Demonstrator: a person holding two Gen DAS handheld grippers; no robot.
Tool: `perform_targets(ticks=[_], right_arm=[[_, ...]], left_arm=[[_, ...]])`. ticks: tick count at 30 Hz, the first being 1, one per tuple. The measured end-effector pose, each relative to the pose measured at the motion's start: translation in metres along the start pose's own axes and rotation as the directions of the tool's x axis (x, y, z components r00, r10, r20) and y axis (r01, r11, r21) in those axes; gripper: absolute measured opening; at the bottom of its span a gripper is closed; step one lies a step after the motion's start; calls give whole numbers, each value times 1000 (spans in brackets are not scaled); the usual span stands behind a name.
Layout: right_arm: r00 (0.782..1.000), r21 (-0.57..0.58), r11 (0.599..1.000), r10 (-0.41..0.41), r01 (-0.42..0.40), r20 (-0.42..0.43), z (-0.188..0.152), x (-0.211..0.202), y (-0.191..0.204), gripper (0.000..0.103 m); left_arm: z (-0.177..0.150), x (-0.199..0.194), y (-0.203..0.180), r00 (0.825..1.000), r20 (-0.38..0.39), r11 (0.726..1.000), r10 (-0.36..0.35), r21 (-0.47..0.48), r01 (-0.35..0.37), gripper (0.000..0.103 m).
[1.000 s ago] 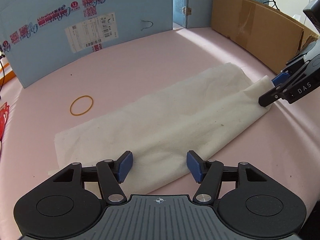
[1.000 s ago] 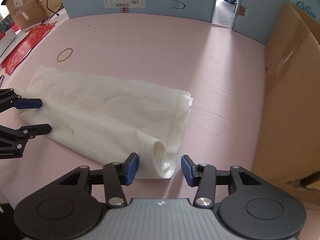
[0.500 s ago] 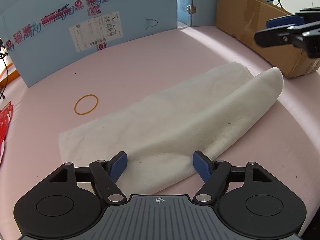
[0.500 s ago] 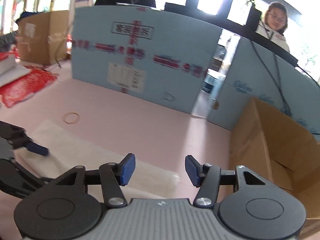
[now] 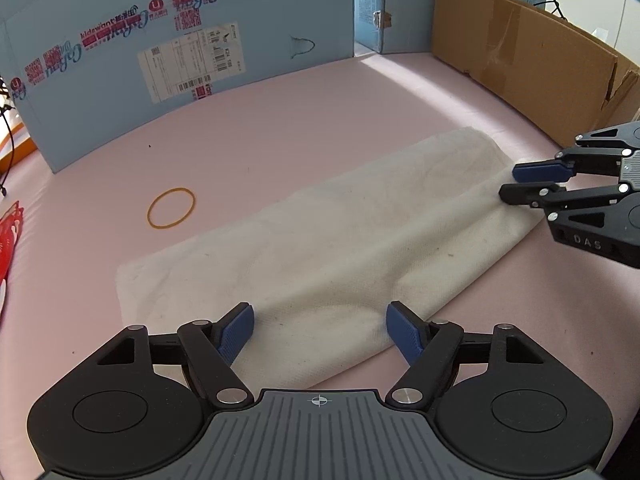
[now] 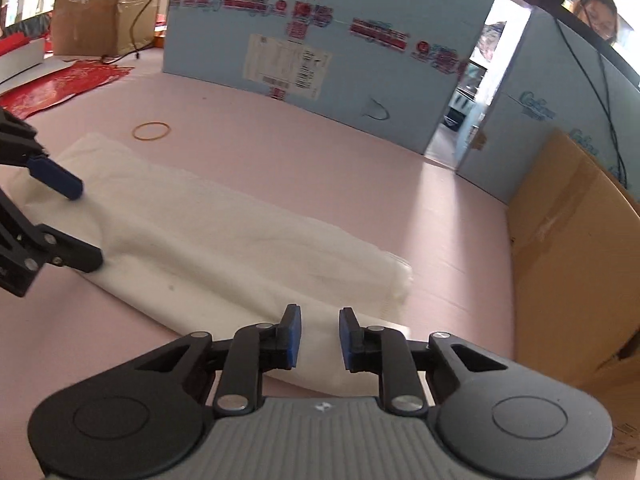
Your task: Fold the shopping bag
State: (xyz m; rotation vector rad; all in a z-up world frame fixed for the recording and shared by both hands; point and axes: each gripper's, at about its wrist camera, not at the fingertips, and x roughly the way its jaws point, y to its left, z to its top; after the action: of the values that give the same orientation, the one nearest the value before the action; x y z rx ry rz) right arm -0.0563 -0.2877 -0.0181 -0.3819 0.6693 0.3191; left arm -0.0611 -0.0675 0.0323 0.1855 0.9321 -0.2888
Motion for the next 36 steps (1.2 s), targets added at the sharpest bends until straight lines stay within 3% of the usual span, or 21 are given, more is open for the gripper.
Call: perform_targets(ticks=[4,9,12,15,17,20,23,26,28,30,32,36], right_arm=[[999,70,997,-30,31,-18,-8,-1,-21,28],[999,44,998,-40,41,-17,-12,-1,-21,28],[999,13,999,-43,44,-13,-11,0,-20,31],[999,-37,998,-43,43,-13,-8,2,-18,31],[999,-59,997,-46,46,-14,-7,2,-16,31],[998,-76,996,-56,55,-12,-6,2,-13,31],[999,-87,995,-53,52,-8,-6,2,-14,34],[1000,-121,992,-28,28,-2,-5,-2,-20,59],[1000,-161,987,10,-5,30,-4,-14,-27,66],[995,-296,955,53,-26,84,-6,-31,-25,66],[991,-457,889,87,-31,101,-10,-37,-14,64],[984,-785,620,156,-26,90,-31,-30,23,54]], left_arm=[[-1,-6,17,1000,2,999,-30,-43,30,76],[-19,-18,63,997,-7,983,72,-168,-72,76],[-19,-23,67,990,-9,976,140,-164,-140,75],[-5,-36,41,978,88,980,188,-82,-181,75],[2,-39,22,980,155,992,126,-36,-122,75],[7,-25,-4,986,168,999,14,44,-22,74],[7,-4,-14,993,113,997,-30,70,22,54],[6,9,-13,996,79,997,-50,66,44,52],[8,11,-6,995,67,997,-74,35,72,53],[8,13,-1,994,61,996,-92,20,91,53],[10,15,3,993,53,994,-105,9,104,53],[14,17,9,992,41,992,-122,-14,122,53]])
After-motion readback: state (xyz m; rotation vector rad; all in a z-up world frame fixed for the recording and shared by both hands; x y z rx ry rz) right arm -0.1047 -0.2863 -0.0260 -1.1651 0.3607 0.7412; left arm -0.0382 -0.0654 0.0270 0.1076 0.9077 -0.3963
